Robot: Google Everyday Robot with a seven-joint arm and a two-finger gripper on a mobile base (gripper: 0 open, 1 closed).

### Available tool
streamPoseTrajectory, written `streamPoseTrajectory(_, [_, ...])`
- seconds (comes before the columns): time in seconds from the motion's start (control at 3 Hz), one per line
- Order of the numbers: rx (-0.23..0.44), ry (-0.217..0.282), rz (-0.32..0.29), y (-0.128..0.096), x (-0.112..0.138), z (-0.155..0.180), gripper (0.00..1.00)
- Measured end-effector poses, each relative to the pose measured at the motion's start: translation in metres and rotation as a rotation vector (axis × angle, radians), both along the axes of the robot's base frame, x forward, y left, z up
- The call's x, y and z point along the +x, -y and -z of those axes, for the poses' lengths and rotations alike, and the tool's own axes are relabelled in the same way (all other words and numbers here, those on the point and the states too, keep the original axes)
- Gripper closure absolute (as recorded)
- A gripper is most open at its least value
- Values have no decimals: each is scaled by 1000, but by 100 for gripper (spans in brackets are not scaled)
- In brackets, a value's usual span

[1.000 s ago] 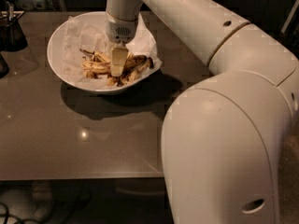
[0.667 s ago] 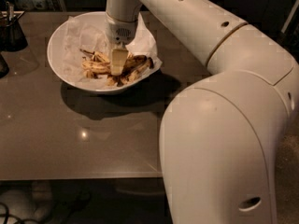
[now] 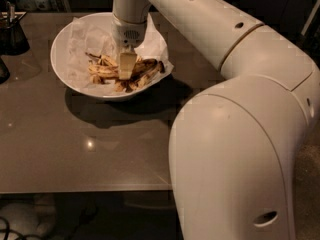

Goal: Pick banana from white bowl

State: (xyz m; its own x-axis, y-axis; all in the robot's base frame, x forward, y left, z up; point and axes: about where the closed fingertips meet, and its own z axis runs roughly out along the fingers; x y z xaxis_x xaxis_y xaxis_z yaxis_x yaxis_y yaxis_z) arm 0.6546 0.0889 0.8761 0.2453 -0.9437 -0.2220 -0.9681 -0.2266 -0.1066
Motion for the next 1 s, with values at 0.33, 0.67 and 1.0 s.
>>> streamPoseTrajectory(0.33, [17,38,22,6,-4,-11,100])
streamPoseTrajectory(0.67, [23,85,58,23,-20,-38,100])
streamPoseTrajectory(1.0, [20,127,40,31,-33,-70,100])
